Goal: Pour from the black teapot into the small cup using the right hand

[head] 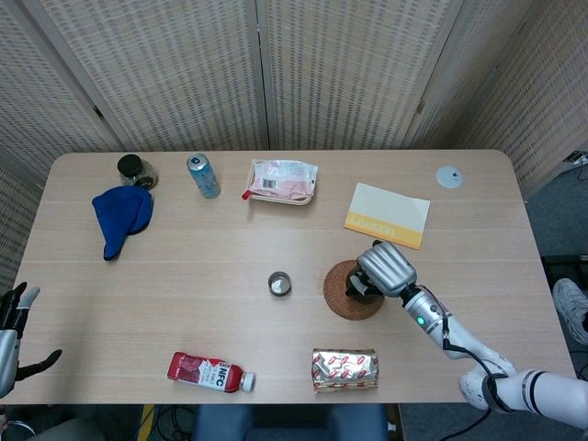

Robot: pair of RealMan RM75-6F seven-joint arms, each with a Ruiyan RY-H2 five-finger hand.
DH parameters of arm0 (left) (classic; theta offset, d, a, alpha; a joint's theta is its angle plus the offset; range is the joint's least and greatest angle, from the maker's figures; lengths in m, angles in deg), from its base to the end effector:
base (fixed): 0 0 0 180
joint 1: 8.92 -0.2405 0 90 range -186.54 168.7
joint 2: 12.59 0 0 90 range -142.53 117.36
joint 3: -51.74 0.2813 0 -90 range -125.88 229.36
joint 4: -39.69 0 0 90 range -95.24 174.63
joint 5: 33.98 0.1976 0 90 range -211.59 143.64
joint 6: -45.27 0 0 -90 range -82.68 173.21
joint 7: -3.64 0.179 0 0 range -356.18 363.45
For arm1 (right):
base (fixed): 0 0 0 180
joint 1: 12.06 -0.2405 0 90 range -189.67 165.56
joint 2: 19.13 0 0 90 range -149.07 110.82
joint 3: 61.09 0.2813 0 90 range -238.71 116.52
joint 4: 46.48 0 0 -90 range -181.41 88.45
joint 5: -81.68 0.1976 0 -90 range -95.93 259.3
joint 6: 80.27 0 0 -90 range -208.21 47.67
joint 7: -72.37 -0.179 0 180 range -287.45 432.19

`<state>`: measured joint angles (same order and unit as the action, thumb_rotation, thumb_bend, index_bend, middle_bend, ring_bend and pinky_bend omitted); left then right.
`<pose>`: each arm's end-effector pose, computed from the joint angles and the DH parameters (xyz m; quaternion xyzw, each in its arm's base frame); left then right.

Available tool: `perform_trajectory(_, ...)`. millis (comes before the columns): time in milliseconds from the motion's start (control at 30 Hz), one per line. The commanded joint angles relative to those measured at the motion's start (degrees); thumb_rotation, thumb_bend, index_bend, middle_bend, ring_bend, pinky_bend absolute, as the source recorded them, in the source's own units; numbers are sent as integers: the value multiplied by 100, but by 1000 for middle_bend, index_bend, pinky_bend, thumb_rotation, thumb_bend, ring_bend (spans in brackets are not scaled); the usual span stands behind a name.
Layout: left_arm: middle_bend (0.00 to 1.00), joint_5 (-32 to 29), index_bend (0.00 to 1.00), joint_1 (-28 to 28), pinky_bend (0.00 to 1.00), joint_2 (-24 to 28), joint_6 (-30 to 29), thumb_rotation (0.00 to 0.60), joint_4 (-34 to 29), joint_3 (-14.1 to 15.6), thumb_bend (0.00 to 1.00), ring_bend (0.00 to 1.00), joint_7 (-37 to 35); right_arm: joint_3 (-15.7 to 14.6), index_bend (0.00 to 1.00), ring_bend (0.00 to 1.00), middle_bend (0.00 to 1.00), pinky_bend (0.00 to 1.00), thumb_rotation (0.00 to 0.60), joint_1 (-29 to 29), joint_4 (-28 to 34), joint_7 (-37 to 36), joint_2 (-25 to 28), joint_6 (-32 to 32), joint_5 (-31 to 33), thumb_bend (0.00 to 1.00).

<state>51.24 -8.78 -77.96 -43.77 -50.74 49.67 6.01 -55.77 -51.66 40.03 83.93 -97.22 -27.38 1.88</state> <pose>-0.3483 0.1863 0.1869 -0.5729 -0.3821 -0.3620 0.6283 -0.1840 -0.3703 0.0247 0.8024 -0.3022 0.3422 0.3843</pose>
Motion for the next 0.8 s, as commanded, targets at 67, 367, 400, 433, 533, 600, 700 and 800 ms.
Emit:
perform_trajectory(67,0,0,0,-1,0,1,-6,600,2,-3,134,0,0,30,973,919,1000,528,481,-51,-10,16,-6,-59,41,535)
perform_trajectory(367,0,-20,0,-26,0,-3,-28,600,8,0,134,0,4,150,973,919,1000,575,493,-290,-114,-5,-48,-287,85,537)
perform_trajectory(400,0,-21,0,-31,0,-2,-33,600,7,2,135,0,6,178,973,919,1000,575,492,-342,-135,-8,-69,-326,87,537)
perform_trajectory(433,0,-26,0,-33,0,-1,-29,600,5,3,134,0,10,205,973,919,1000,575,491,-398,-165,-11,-94,-374,90,537)
perform_trajectory(533,0,-22,0,-34,0,1,-28,600,-1,6,134,0,19,277,973,919,1000,575,490,-554,-259,16,-161,-528,135,536)
perform_trajectory(600,0,-11,0,-44,0,-1,-52,600,-3,8,135,0,21,339,973,919,1000,575,491,-683,-338,53,-231,-649,188,536)
perform_trajectory(700,0,-10,0,-64,0,-2,-74,600,-5,16,134,0,19,419,973,919,1000,575,496,-867,-462,103,-350,-819,271,536)
perform_trajectory(800,0,14,0,-83,0,12,-99,600,-12,32,134,0,28,477,973,919,1000,575,502,-1049,-619,204,-500,-972,357,536)
